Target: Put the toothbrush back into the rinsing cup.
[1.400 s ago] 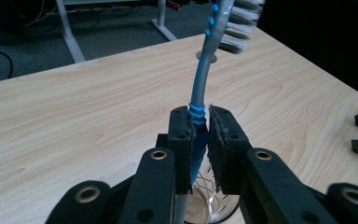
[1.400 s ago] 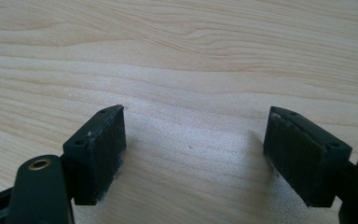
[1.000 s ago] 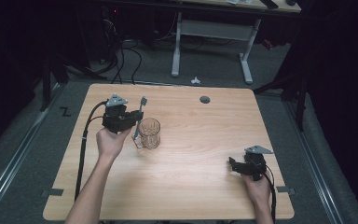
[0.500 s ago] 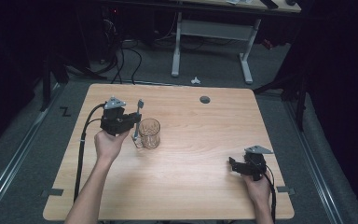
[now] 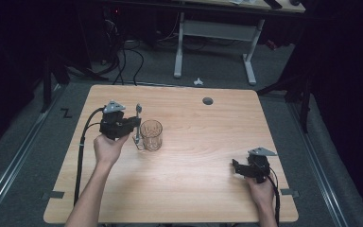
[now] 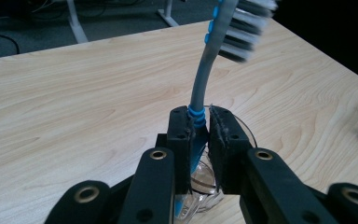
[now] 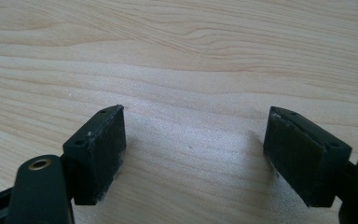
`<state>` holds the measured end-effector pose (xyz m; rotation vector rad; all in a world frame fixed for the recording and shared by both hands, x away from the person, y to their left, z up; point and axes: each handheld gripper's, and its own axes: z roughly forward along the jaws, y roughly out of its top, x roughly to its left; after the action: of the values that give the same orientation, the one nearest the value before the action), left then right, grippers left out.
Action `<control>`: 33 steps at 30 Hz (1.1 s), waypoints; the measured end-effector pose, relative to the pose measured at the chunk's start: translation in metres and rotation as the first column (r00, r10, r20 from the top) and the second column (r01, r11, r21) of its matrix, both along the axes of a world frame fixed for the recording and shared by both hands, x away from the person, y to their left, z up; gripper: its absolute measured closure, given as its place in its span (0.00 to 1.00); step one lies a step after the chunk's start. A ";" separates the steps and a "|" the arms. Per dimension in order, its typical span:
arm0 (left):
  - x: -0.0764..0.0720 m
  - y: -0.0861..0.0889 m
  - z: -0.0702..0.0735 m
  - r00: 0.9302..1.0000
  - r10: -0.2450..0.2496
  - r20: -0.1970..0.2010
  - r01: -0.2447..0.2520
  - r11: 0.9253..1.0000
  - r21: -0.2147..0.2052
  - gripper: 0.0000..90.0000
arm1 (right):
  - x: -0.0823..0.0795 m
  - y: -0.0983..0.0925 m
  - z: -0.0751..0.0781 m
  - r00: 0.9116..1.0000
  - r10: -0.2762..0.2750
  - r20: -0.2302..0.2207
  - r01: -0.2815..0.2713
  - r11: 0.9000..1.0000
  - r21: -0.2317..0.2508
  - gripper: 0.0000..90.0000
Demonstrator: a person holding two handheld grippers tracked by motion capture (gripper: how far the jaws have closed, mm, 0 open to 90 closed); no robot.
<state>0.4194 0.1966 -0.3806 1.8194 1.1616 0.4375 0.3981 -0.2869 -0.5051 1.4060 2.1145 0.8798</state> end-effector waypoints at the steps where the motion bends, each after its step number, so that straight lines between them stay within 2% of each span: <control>1: 0.000 0.000 0.000 1.000 0.002 0.000 -0.002 1.000 -0.002 0.88 | 0.000 0.000 0.000 1.000 0.000 0.000 0.000 1.000 0.000 0.24; 33: -0.006 0.008 -0.019 0.999 0.014 -0.036 -0.014 1.000 -0.023 0.88 | 0.000 0.000 0.000 1.000 0.000 0.000 0.000 1.000 0.000 0.24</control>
<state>0.4139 0.2042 -0.3995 1.8065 1.2001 0.3988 0.3981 -0.2869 -0.5051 1.4057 2.1143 0.8799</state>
